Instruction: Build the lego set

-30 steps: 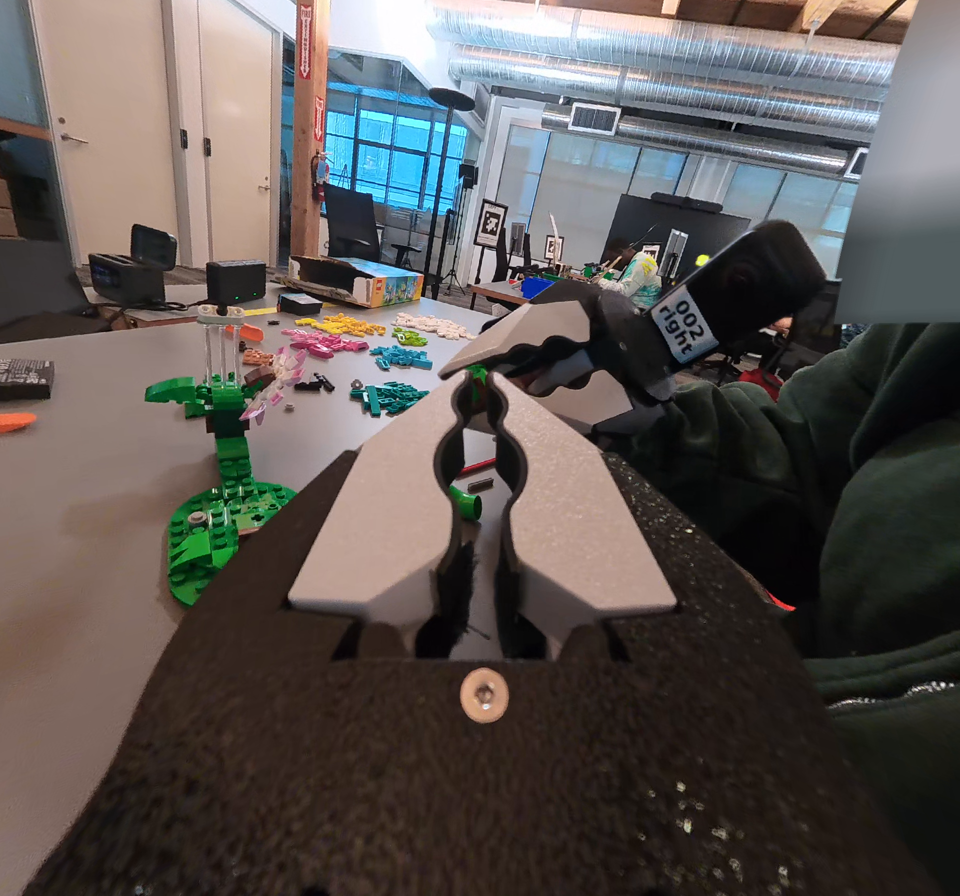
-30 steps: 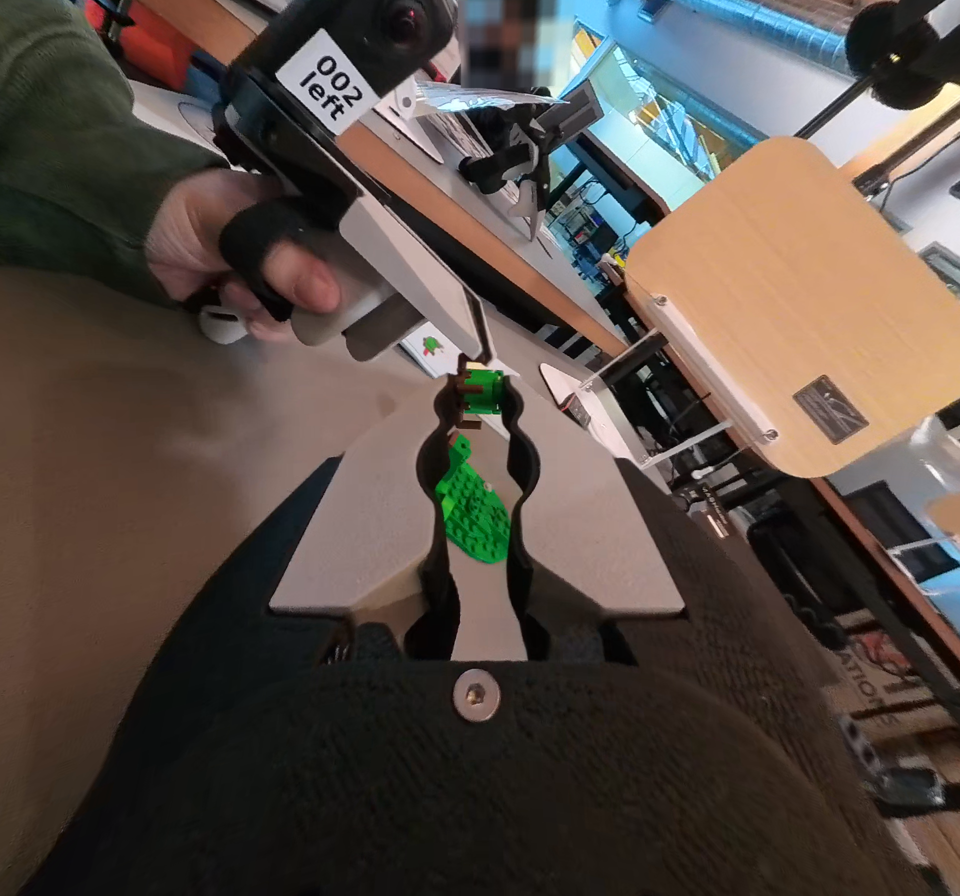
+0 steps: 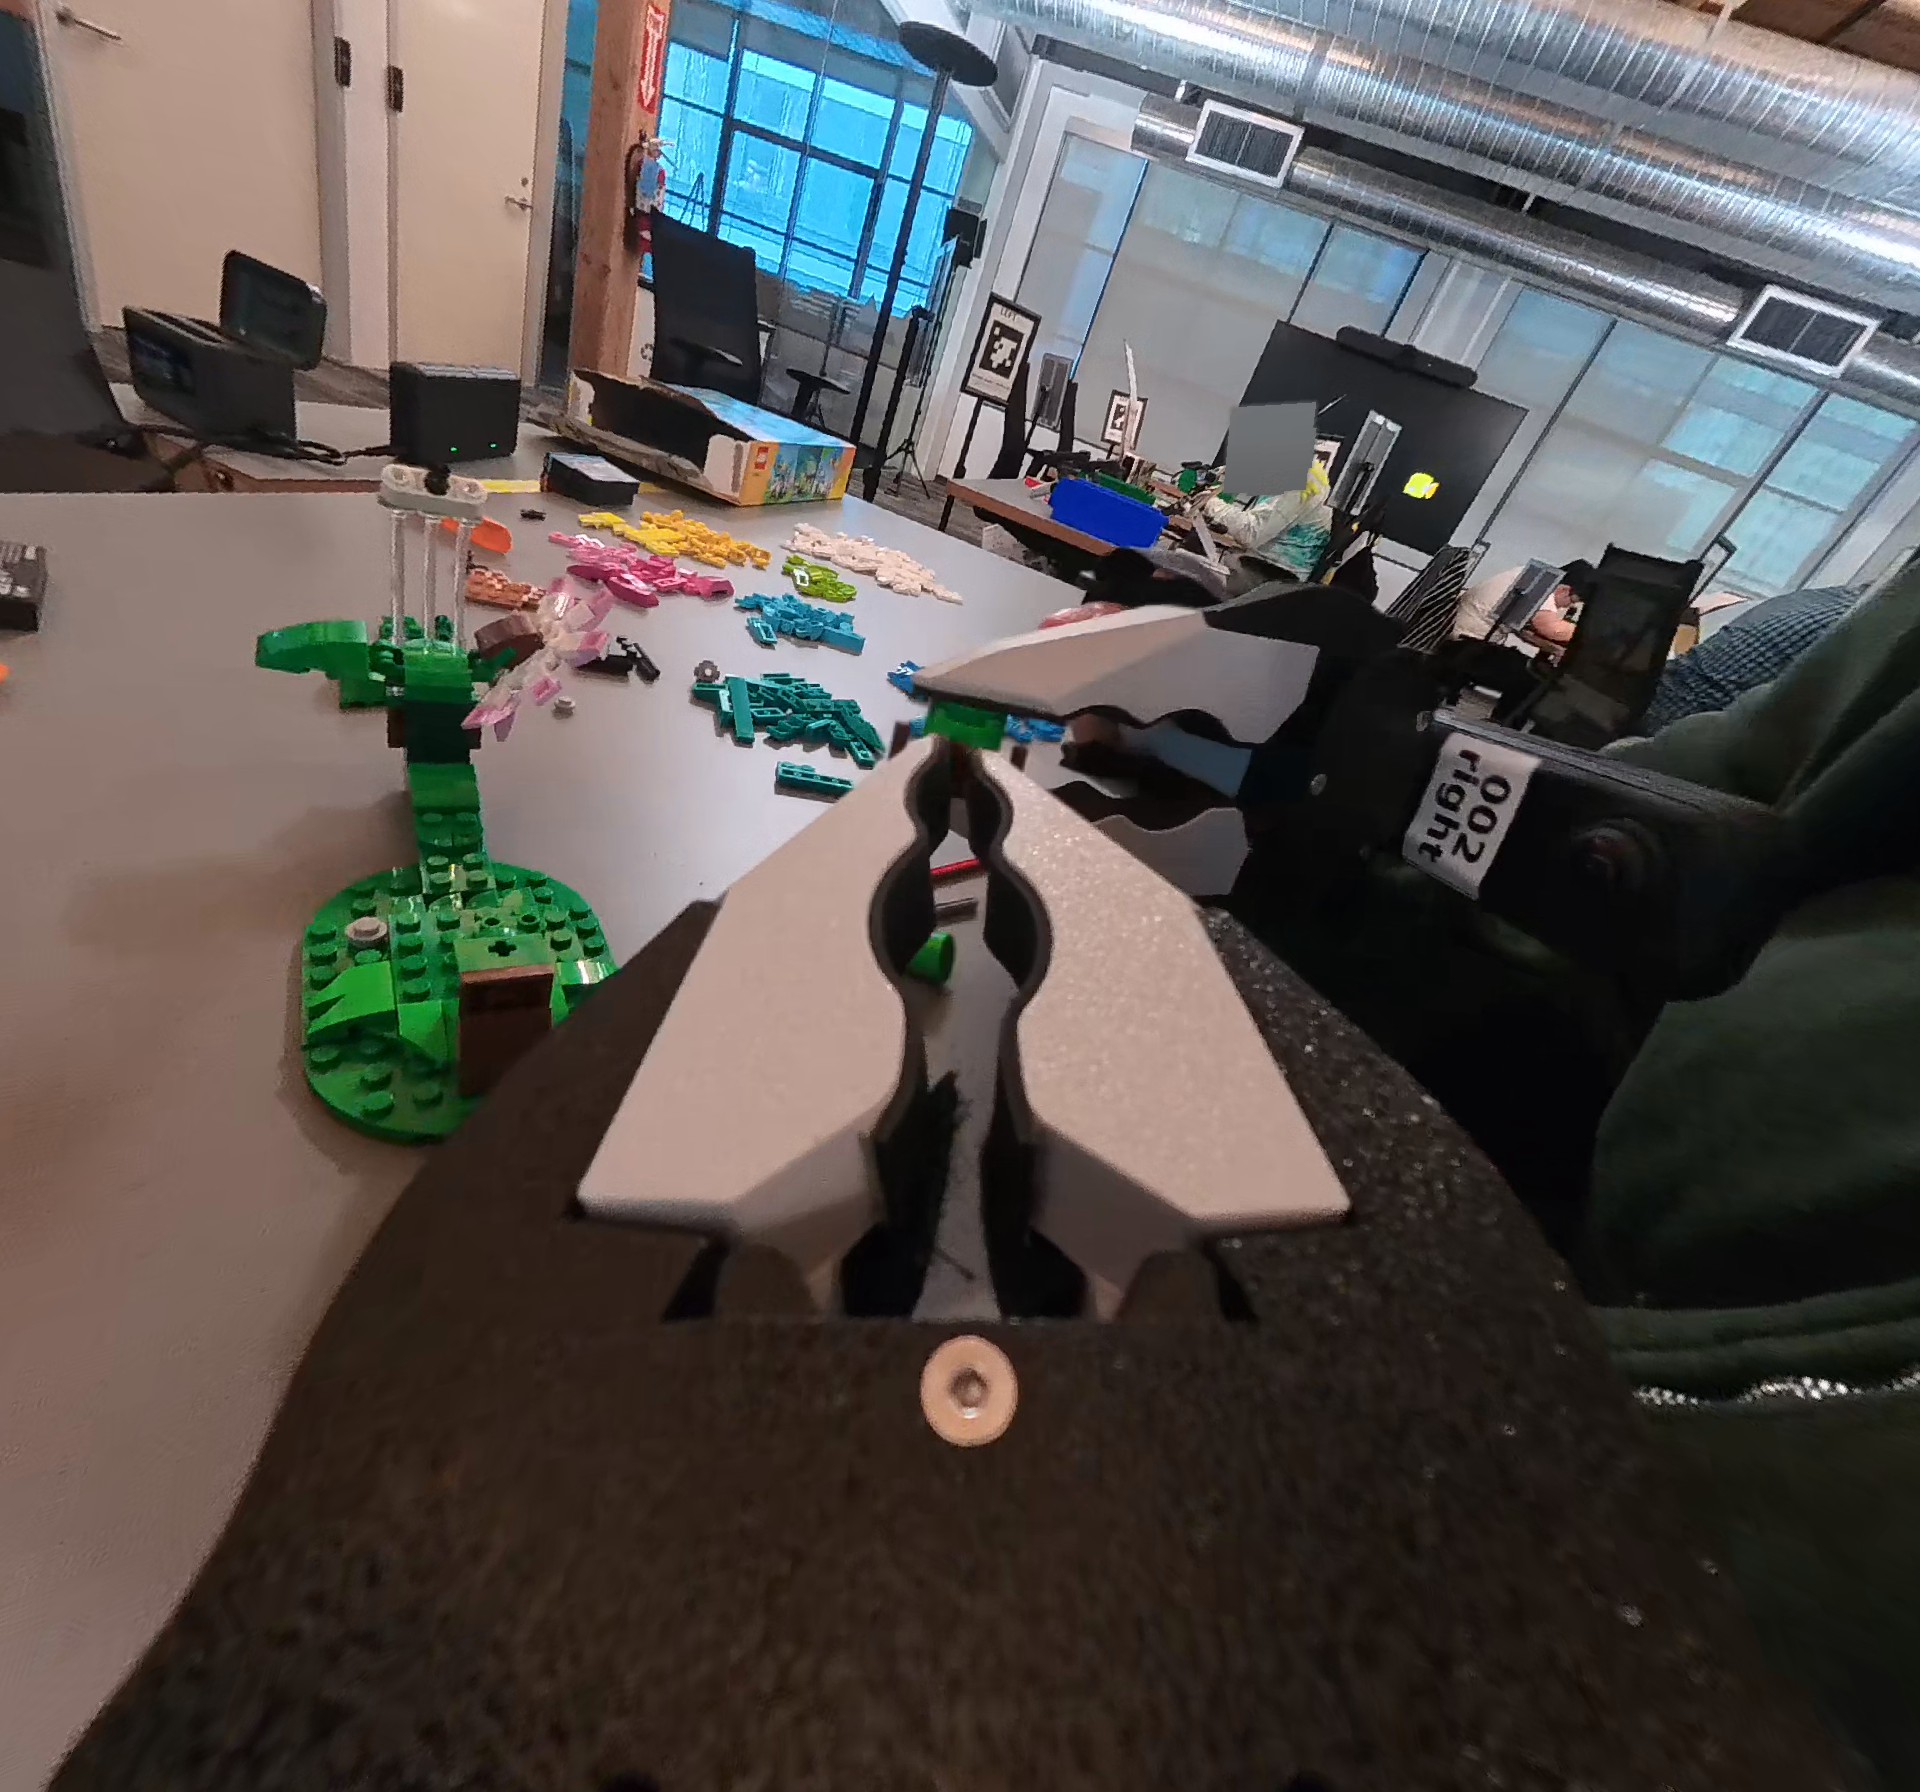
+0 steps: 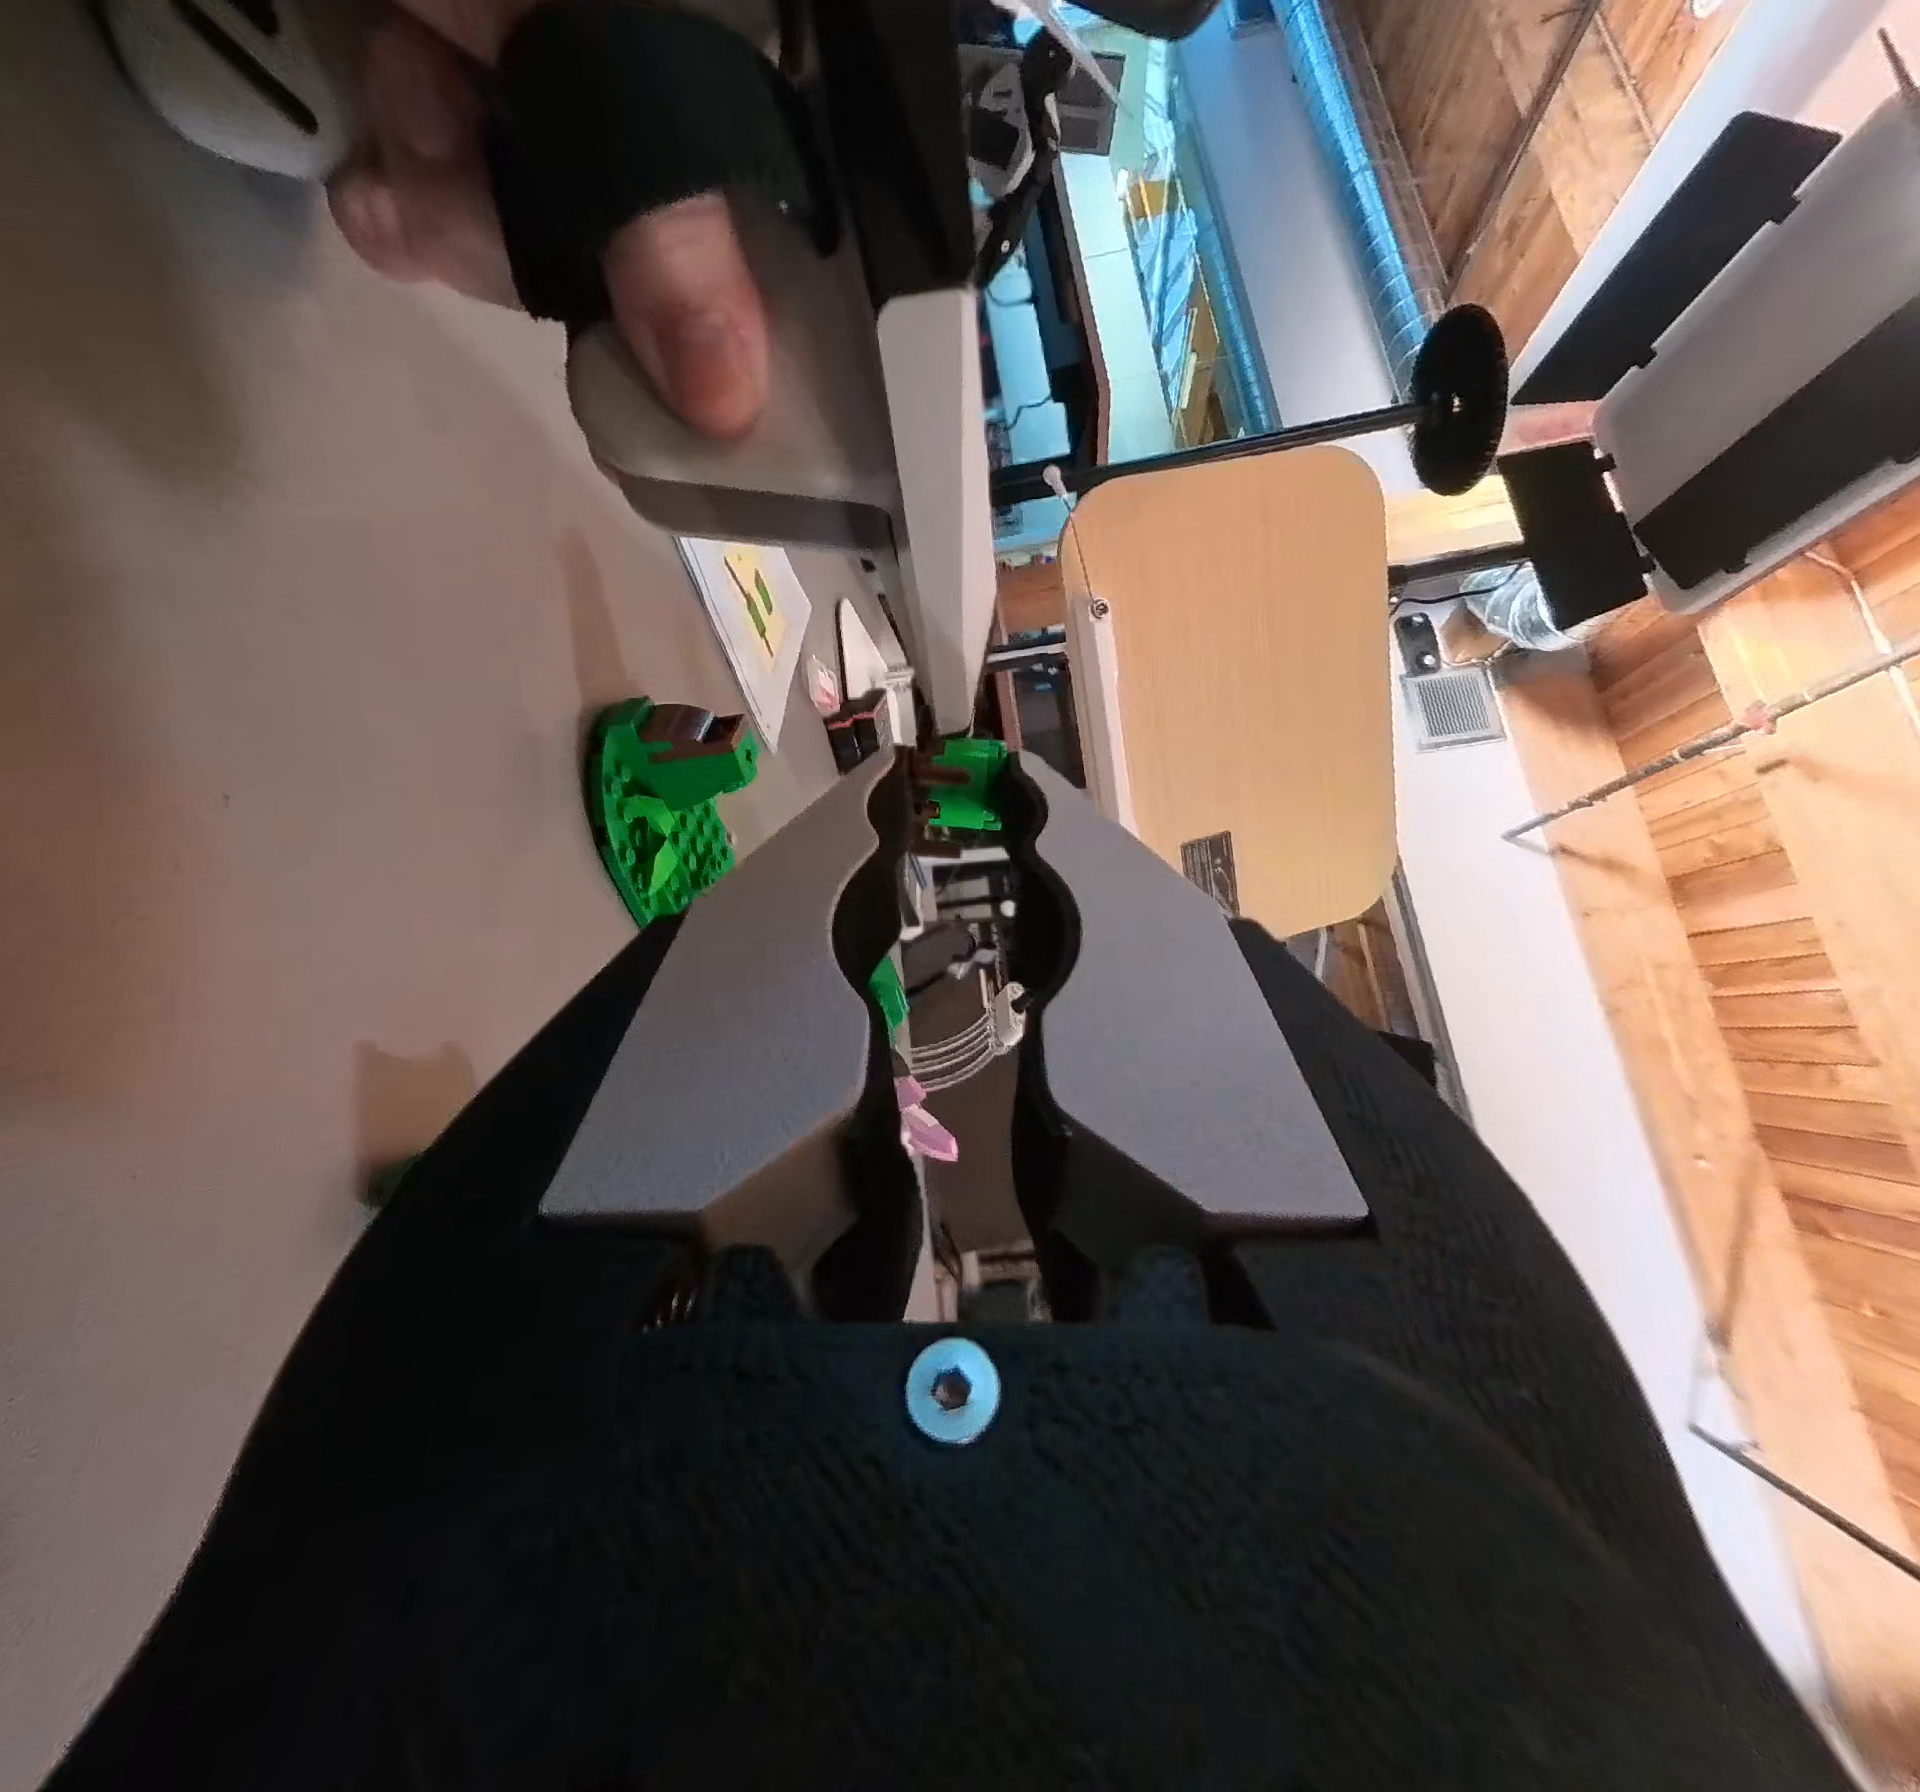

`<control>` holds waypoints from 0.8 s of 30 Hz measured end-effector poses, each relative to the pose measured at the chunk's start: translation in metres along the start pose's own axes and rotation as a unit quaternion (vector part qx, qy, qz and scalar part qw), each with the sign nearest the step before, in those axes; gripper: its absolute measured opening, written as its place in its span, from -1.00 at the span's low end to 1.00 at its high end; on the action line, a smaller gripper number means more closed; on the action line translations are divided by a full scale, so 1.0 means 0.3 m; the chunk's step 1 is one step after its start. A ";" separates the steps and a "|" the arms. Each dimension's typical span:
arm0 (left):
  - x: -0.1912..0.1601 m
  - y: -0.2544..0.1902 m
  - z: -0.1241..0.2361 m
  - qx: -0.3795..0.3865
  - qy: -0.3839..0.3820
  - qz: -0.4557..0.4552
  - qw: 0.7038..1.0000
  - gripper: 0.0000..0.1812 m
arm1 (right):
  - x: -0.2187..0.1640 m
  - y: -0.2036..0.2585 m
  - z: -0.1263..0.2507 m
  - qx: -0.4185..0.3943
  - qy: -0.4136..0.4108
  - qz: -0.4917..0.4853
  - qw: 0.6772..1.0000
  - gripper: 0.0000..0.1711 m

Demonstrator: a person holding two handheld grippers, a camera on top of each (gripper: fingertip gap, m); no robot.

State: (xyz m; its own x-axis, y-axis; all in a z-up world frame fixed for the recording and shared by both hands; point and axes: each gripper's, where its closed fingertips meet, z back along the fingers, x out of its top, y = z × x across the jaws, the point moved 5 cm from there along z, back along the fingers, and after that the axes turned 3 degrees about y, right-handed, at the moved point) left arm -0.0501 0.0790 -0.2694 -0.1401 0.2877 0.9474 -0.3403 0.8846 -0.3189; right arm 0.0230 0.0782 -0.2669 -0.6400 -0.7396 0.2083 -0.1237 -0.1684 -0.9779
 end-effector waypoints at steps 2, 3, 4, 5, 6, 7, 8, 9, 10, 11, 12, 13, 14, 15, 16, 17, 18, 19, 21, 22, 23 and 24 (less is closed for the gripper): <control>0.002 -0.004 0.001 -0.005 -0.003 -0.002 1.000 -1.00 | -0.003 -0.005 0.000 0.021 -0.020 -0.078 0.997 -0.83; 0.003 -0.005 0.002 -0.007 -0.006 -0.002 1.000 -1.00 | -0.004 -0.008 0.000 0.036 -0.031 -0.122 0.991 -0.82; 0.005 -0.004 0.003 -0.006 -0.008 -0.001 1.000 -1.00 | -0.006 -0.010 0.000 0.050 -0.041 -0.159 0.985 -0.80; 0.007 0.000 0.006 -0.003 -0.014 0.002 1.000 -1.00 | -0.010 -0.014 -0.001 0.060 -0.048 -0.189 0.979 -0.70; 0.013 0.004 0.012 -0.002 -0.025 0.007 1.000 -1.00 | -0.017 -0.022 -0.001 0.062 -0.053 -0.213 0.974 -0.58; 0.018 0.009 0.019 -0.001 -0.036 0.014 0.999 -1.00 | -0.023 -0.029 0.000 0.064 -0.058 -0.232 0.969 -0.52; 0.022 0.014 0.024 0.000 -0.045 0.020 0.999 -1.00 | -0.030 -0.034 0.003 0.067 -0.064 -0.249 0.964 -0.49; 0.026 0.016 0.029 0.001 -0.052 0.022 0.998 -1.00 | -0.036 -0.039 0.005 0.069 -0.068 -0.262 0.960 -0.46; 0.028 0.017 0.031 0.002 -0.057 0.022 0.998 -1.00 | -0.042 -0.043 0.009 0.071 -0.074 -0.272 0.957 -0.44; 0.030 0.017 0.034 0.005 -0.061 0.019 0.998 -1.00 | -0.048 -0.049 0.013 0.071 -0.080 -0.283 0.953 -0.42; 0.033 0.015 0.037 0.008 -0.067 0.013 0.998 -1.00 | -0.054 -0.059 0.019 0.067 -0.089 -0.295 0.949 -0.42; 0.037 0.011 0.043 0.009 -0.076 0.004 0.997 -1.00 | -0.063 -0.073 0.026 0.060 -0.099 -0.311 0.943 -0.42; 0.042 0.005 0.051 0.010 -0.088 -0.009 0.996 -1.00 | -0.076 -0.091 0.033 0.049 -0.105 -0.331 0.937 -0.40; 0.049 -0.006 0.062 0.012 -0.102 -0.027 0.994 -1.00 | -0.094 -0.112 0.040 0.033 -0.108 -0.352 0.929 -0.39; 0.056 -0.019 0.075 0.020 -0.116 -0.052 0.992 -1.00 | -0.117 -0.134 0.047 0.014 -0.109 -0.373 0.921 -0.37; 0.059 -0.032 0.088 0.037 -0.124 -0.074 0.989 -1.00 | -0.144 -0.154 0.054 -0.005 -0.107 -0.394 0.913 -0.37; 0.058 -0.046 0.100 0.054 -0.129 -0.090 0.986 -1.00 | -0.173 -0.173 0.061 -0.024 -0.102 -0.416 0.903 -0.38; 0.056 -0.065 0.108 0.067 -0.135 -0.103 0.983 -1.00 | -0.202 -0.190 0.069 -0.041 -0.097 -0.437 0.893 -0.38; 0.051 -0.100 0.113 0.088 -0.143 -0.128 0.977 -1.00 | -0.248 -0.217 0.085 -0.069 -0.094 -0.479 0.870 -0.39; 0.048 -0.113 0.112 0.094 -0.145 -0.143 0.975 -1.00 | -0.266 -0.228 0.092 -0.080 -0.094 -0.498 0.858 -0.40; 0.046 -0.121 0.107 0.096 -0.144 -0.155 0.973 -1.00 | -0.282 -0.235 0.098 -0.089 -0.094 -0.516 0.847 -0.42; 0.043 -0.121 0.101 0.095 -0.138 -0.163 0.972 -1.00 | -0.293 -0.239 0.101 -0.093 -0.095 -0.529 0.838 -0.43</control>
State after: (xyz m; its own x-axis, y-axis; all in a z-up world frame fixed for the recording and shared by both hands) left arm -0.0678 0.0393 -0.2463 -0.2307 -0.1300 0.9643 -0.5713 0.8203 -0.0261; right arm 0.1110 0.1357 -0.2148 0.0326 -0.3327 0.9425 -0.6728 -0.7046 -0.2255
